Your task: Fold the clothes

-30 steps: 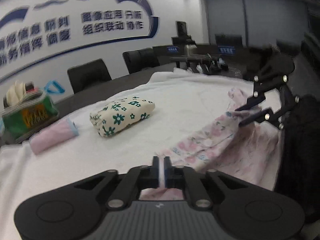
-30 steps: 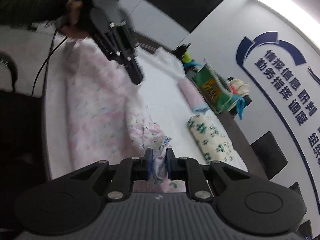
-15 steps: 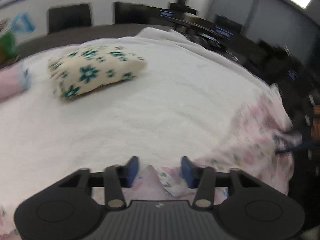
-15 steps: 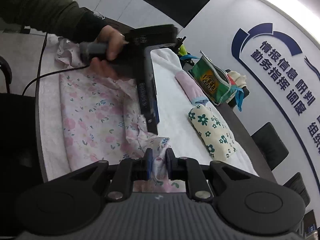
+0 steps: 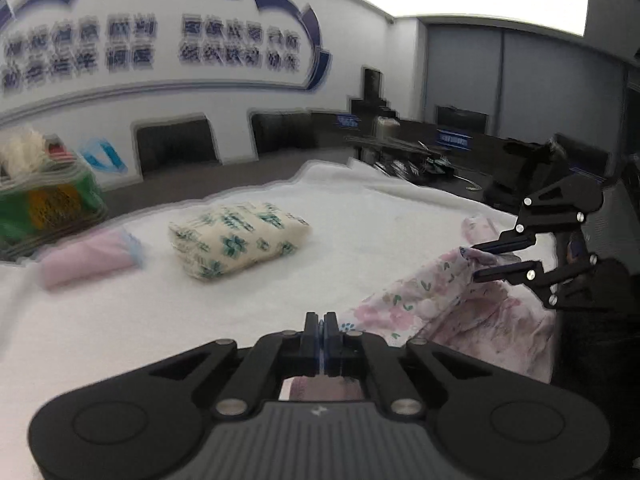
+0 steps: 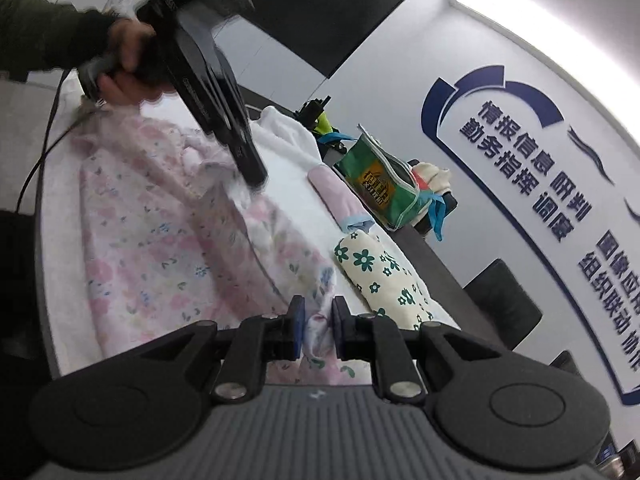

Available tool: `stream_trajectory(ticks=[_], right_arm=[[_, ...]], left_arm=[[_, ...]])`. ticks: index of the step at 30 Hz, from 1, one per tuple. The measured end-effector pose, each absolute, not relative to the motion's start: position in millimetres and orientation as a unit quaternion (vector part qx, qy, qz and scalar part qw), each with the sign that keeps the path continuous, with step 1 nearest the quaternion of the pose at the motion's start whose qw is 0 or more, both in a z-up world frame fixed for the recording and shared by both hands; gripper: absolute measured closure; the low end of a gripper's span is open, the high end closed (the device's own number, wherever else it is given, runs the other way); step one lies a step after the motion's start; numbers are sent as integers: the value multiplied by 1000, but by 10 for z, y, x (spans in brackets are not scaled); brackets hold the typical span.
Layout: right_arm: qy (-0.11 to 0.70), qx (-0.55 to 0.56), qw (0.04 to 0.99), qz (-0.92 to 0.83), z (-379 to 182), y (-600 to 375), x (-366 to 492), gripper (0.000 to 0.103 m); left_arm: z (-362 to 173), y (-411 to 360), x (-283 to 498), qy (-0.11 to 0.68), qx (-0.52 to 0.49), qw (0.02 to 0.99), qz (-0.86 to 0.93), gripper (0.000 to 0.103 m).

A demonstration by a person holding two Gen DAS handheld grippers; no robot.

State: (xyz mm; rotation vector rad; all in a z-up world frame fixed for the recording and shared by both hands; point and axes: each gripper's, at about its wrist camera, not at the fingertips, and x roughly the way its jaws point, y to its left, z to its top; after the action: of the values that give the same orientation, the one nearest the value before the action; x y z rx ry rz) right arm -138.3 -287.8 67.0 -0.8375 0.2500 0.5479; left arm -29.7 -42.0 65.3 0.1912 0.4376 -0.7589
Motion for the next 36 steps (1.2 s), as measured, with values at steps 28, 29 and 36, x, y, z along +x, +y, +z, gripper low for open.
stream_trajectory(ticks=[28, 29, 36], right_arm=[[273, -377, 836, 290, 399, -2807, -1453, 100], [276, -362, 839, 297, 447, -2859, -1512, 100], [228, -338, 876, 257, 584, -3098, -1447, 42]], left_arm=[[-64, -917, -782, 263, 171, 865, -391, 85], [-68, -900, -803, 260, 169, 867, -390, 85], [-10, -776, -823, 264, 155, 878, -368, 96]])
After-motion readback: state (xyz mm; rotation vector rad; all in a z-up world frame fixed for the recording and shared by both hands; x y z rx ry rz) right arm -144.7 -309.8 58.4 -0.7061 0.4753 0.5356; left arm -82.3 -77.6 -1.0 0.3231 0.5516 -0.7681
